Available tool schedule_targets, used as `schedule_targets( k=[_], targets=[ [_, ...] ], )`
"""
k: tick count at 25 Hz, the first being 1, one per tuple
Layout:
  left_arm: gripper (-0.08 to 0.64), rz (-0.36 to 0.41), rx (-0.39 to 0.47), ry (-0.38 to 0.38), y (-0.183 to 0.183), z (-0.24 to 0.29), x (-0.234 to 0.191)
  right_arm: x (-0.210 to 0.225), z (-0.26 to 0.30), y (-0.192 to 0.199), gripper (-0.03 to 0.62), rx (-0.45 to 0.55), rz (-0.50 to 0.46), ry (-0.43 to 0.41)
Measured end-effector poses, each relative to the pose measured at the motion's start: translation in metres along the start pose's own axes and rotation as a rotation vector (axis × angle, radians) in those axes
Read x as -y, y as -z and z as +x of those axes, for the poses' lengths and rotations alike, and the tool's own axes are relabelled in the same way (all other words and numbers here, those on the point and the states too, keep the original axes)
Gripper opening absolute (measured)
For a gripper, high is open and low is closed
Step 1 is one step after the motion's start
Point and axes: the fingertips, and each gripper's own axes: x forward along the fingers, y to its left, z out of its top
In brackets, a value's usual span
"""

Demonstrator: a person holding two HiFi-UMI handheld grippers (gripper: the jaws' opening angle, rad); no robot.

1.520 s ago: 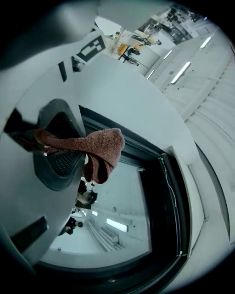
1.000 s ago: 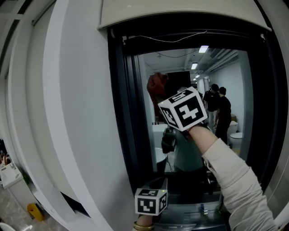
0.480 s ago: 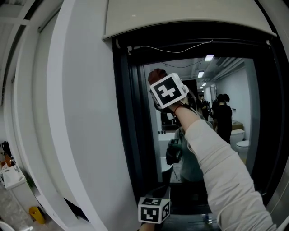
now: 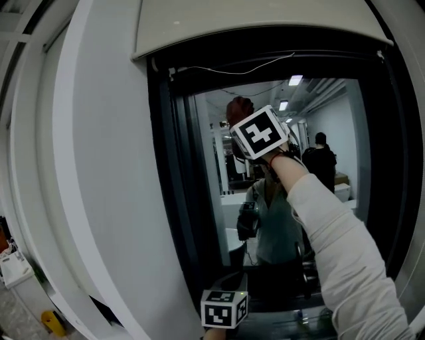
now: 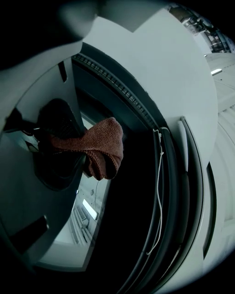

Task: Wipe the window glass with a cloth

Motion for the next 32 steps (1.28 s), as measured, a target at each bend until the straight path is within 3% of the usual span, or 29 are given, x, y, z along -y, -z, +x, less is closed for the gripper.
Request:
schedule_targets(
  k=[5,13,22,32],
  targets=[
    [0.005,0.001,-0.001,0.035,0.004,0.008,0.018,0.040,-0.026,0.022,0.051,-0.009,-0.003,0.028],
    [0.005,-0.006,-0.007,0.099,0.014,0.020,0.050,0.141,-0.086,0.070,0.051,-0.091,-0.069,0.231],
    [0.005,-0.013,0.013,0.143,0.006,0.032,0.074,0.255,-0.162,0.128,0.051,-0.182,0.005,0.432],
    [0.005,-0.016,0.007,0.164,0.007,0.045,0.090,0.308,-0.194,0.167,0.051,-0.224,0.064,0.528]
  ],
)
